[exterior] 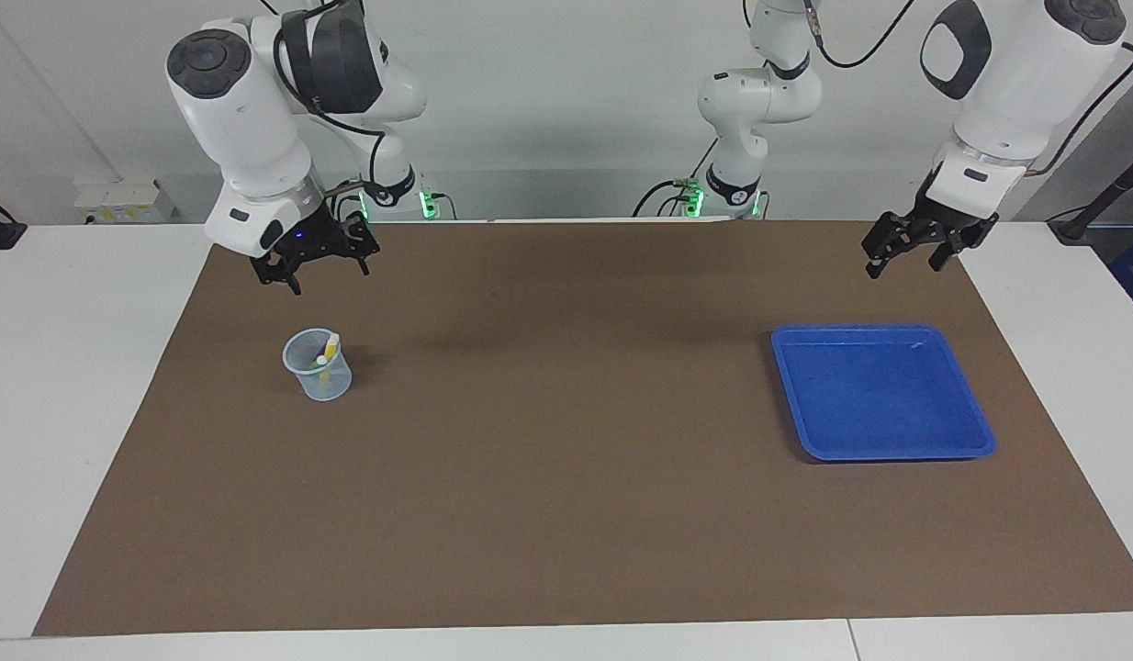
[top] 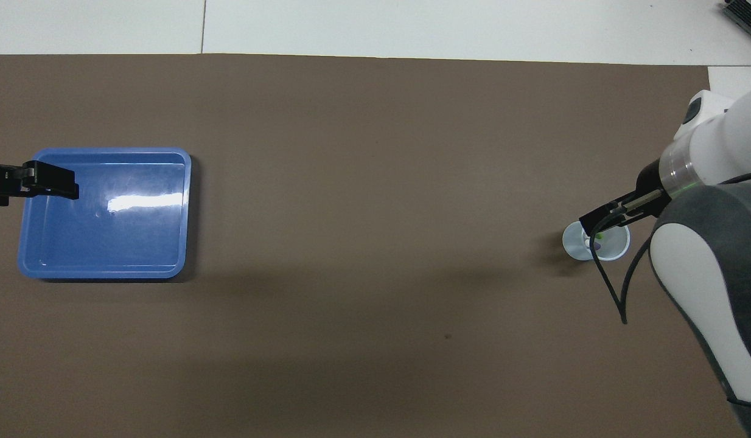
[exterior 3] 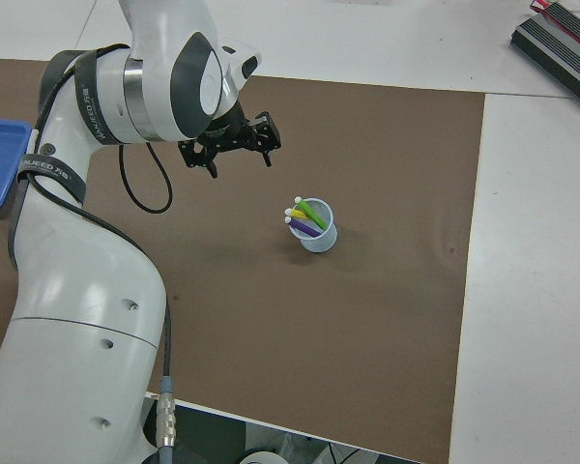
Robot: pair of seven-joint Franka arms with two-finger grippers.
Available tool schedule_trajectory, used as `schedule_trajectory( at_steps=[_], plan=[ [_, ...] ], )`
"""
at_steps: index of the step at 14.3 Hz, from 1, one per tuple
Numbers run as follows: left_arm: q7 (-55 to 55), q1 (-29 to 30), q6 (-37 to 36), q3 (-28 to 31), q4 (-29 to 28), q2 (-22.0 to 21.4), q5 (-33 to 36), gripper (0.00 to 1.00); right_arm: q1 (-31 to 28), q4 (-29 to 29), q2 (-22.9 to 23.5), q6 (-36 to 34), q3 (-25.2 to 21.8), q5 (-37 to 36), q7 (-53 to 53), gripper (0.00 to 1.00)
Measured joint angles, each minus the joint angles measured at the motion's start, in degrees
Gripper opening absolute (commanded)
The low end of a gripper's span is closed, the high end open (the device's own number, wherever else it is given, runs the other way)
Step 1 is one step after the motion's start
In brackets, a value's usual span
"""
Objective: Transfer and insert pens with both arms
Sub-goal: 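Open the right gripper and withdraw it from the cup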
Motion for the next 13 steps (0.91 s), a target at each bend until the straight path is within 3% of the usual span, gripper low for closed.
schedule_trajectory(
  at_steps=[8, 13],
  plan=[
    [0.0, 0.0, 0.0, -0.1, 0.0, 0.0, 0.0, 1.00, 0.1, 0.8, 0.0, -0.2, 0.1, 0.0, 3.7, 1.00],
    [0.0, 0.0, 0.0, -0.1, 0.1, 0.0, 0.0, 1.00, 0.5, 2.5, -0.1, -1.7, -3.9, 0.0, 3.9, 1.00]
  ],
)
